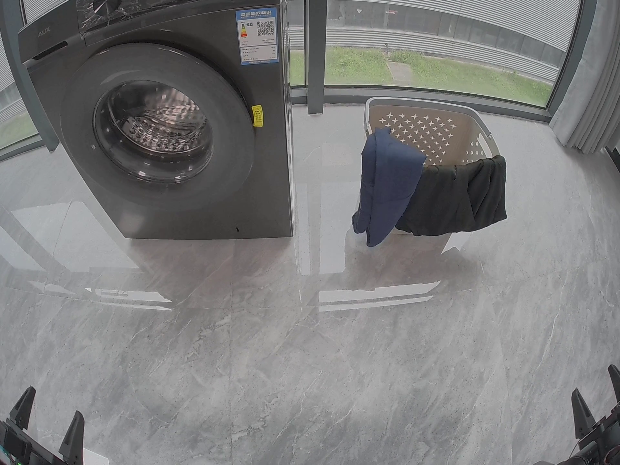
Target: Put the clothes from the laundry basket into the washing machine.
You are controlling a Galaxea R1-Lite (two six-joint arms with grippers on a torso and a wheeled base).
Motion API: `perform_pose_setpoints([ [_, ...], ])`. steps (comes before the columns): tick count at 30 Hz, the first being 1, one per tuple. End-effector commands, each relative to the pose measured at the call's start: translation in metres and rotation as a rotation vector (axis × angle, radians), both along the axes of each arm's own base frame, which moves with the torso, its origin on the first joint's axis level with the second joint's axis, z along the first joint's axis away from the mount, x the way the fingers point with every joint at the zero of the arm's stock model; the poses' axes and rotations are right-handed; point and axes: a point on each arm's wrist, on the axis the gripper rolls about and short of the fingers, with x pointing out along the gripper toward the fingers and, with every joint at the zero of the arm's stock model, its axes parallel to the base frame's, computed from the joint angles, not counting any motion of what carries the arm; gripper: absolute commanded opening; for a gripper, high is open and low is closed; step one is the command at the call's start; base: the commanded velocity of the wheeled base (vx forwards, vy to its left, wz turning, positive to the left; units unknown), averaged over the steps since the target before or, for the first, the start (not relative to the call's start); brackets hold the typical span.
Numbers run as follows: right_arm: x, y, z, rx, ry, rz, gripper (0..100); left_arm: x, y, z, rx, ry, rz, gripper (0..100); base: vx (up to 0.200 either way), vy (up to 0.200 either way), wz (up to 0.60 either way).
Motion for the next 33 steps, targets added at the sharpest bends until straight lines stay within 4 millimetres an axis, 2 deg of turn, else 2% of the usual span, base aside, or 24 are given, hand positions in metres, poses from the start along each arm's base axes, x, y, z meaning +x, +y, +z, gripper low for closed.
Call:
perform_pose_setpoints([
  [1, 0.0012, 0.0000, -0.0049, 0.000, 0.017, 0.001, 100, 0.0003, 0.0000, -0.0043, 0.000, 0.005, -0.001, 100, 0.000, 0.000, 0.00],
  [4, 0.0011, 0.0000, -0.0045, 0.001, 0.015, 0.001, 100, 0.0003, 0.0000, -0.0043, -0.005, 0.005, 0.001, 100, 0.000, 0.000, 0.00],
  [31, 0.0011, 0.0000, -0.0045, 0.001, 0.015, 0.001, 100, 0.0004, -0.0001, -0.0041, 0.007, 0.005, -0.007, 100, 0.000, -0.200, 0.00],
  [33, 0.0011, 0.0000, -0.0045, 0.001, 0.015, 0.001, 100, 0.0004, -0.0001, -0.0041, 0.006, 0.005, -0.004, 100, 0.000, 0.000, 0.00],
])
